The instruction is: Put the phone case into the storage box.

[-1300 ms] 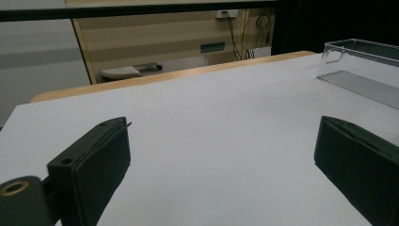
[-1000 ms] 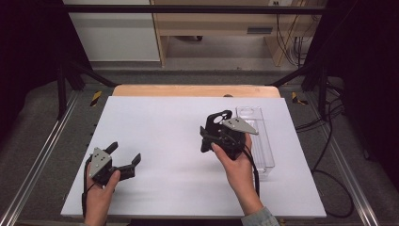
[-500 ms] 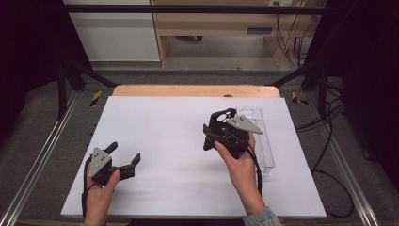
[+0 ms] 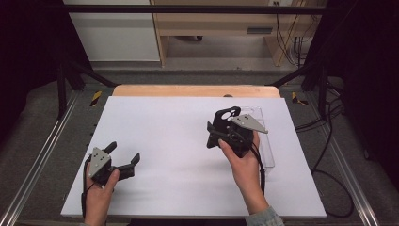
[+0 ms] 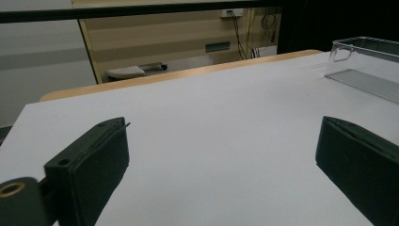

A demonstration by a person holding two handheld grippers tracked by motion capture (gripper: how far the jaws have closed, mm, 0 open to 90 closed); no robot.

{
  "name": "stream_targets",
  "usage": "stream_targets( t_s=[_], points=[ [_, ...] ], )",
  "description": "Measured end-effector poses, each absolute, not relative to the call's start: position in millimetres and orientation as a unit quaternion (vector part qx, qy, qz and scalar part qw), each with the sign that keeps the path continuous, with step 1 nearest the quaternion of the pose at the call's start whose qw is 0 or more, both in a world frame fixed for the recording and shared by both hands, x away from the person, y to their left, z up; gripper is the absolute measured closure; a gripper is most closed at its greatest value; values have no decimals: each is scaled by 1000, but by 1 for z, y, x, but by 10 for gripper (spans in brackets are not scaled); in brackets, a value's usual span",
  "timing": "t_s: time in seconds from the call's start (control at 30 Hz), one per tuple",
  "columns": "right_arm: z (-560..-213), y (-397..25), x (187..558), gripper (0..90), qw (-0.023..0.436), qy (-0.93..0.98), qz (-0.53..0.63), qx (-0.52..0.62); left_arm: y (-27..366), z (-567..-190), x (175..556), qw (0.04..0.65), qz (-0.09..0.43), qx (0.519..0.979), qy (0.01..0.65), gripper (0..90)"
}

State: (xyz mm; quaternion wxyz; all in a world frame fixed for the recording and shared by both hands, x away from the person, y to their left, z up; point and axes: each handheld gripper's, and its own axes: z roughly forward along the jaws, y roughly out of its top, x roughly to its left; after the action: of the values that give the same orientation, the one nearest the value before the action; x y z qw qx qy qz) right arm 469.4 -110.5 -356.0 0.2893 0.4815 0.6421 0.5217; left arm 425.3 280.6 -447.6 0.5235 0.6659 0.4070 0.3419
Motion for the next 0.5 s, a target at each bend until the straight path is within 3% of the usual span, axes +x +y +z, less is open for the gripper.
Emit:
stream_targets(
  t_s=[0.5],
  points=[
    [-355, -110, 468, 138, 295, 644, 521, 476, 281, -448, 426, 524, 342, 666, 406, 20]
  ],
)
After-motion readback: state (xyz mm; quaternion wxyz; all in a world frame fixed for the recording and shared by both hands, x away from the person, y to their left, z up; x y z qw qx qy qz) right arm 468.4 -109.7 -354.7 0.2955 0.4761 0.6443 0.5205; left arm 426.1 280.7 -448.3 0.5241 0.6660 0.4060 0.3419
